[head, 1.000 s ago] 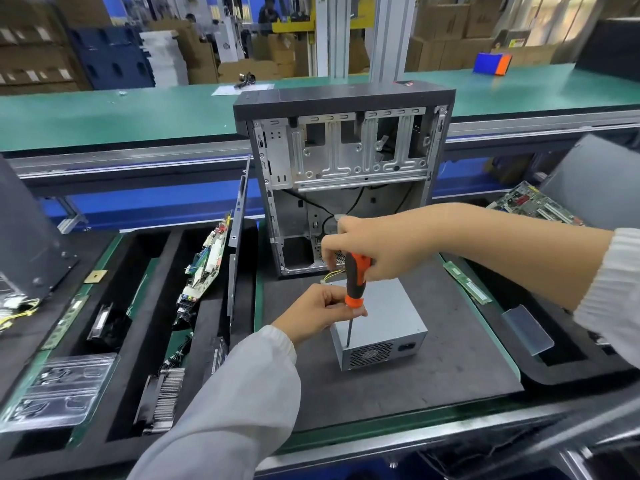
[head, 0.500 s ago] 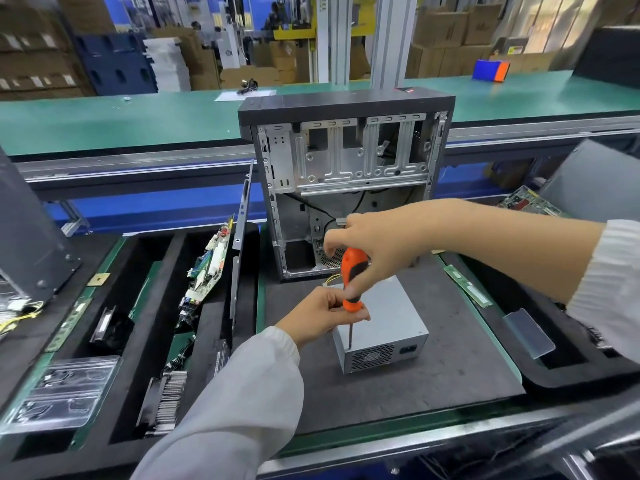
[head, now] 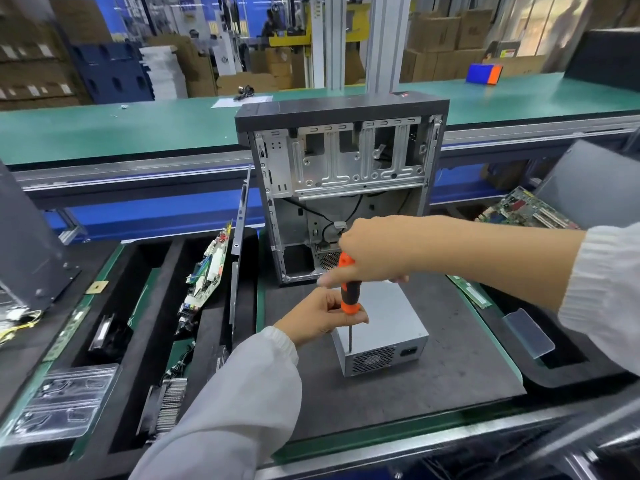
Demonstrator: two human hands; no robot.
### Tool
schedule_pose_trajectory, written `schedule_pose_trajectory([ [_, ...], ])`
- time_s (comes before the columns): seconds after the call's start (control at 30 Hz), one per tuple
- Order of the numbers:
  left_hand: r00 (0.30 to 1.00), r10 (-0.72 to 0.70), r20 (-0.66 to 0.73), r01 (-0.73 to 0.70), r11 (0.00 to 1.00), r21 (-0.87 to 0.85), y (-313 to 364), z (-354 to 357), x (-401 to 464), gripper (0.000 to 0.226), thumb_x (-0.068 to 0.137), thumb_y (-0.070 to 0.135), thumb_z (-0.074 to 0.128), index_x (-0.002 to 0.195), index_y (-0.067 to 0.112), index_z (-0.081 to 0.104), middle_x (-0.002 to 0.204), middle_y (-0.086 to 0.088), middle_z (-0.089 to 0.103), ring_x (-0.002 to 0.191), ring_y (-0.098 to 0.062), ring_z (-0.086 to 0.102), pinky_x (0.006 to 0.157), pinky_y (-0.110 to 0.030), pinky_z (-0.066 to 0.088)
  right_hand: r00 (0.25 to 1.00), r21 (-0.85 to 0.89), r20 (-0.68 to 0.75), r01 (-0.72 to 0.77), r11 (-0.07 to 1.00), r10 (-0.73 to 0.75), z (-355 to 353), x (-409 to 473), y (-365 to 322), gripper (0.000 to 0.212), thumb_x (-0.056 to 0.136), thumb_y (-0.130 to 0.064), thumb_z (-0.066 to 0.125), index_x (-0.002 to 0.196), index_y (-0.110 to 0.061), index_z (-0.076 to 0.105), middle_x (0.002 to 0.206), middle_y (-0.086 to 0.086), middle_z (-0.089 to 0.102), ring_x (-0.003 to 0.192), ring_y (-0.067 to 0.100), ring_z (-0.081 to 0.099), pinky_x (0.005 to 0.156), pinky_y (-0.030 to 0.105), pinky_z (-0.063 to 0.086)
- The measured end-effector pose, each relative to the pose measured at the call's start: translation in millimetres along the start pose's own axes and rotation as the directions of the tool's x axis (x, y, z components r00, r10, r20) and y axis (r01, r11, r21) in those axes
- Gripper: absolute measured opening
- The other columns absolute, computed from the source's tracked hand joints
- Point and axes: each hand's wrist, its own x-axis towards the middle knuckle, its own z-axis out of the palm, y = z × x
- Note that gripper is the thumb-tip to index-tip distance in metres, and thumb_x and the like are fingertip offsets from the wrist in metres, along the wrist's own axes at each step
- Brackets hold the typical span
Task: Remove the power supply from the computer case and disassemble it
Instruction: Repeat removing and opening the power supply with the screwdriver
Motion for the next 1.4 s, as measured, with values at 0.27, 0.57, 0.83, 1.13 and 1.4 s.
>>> schedule_pose_trajectory([
  [0.27,0.999,0.029,0.04,-0.027,0.999,-0.035,1,0,1,0.005,0.093,0.007,0.065,0.094,0.011,0.068,0.054,0.021,0.056,0.051,0.008,0.05,0.055,-0.001,0.037,0.975,0.114,0.151,0.145,0.983,-0.161,-11,2,15,0.061,0.079,-0.058,0.064,0.127,-0.034,0.036,0.112,0.001,0.045,0.079,0.021,0.064,0.054,0.026,0.049],
  [0.57,1.0,0.01,0.027,-0.009,0.999,-0.031,-2,-1,2,0.01,0.093,0.01,0.065,0.085,0.015,0.069,0.051,0.02,0.052,0.047,0.003,0.044,0.053,-0.003,0.034,0.976,0.079,0.145,0.155,0.985,-0.165,-7,5,11,0.036,0.088,-0.031,0.063,0.117,-0.031,0.043,0.112,0.003,0.046,0.075,0.017,0.057,0.055,0.027,0.042],
  [0.83,1.0,-0.017,0.017,0.017,0.999,-0.041,-5,-2,2,0.007,0.092,0.014,0.067,0.085,0.016,0.07,0.05,0.016,0.047,0.048,-0.002,0.035,0.051,-0.011,0.03,1.0,0.041,-0.006,0.0,0.999,0.001,-1,10,4,0.059,0.088,-0.067,0.043,0.075,-0.01,0.054,0.052,0.002,0.061,0.054,0.021,0.067,0.051,0.024,0.049],
  [1.13,1.0,0.021,0.002,-0.021,0.999,-0.046,-4,-2,1,0.011,0.092,0.009,0.067,0.102,0.013,0.068,0.06,0.008,0.055,0.051,-0.004,0.037,0.052,-0.017,0.03,0.992,0.174,0.122,0.023,0.984,-0.045,-7,4,6,0.066,0.081,-0.064,0.059,0.127,-0.02,0.04,0.084,0.003,0.058,0.061,0.019,0.068,0.052,0.025,0.055],
  [1.4,1.0,-0.004,-0.012,0.003,0.997,-0.075,-6,-2,1,0.015,0.09,0.017,0.07,0.079,0.012,0.061,0.064,-0.011,0.02,0.055,-0.016,0.017,0.049,-0.018,0.023,0.96,0.069,0.19,0.198,0.978,-0.207,-10,9,5,0.05,0.081,-0.031,0.071,0.124,-0.035,0.044,0.115,0.002,0.039,0.09,0.022,0.055,0.069,0.031,0.05],
])
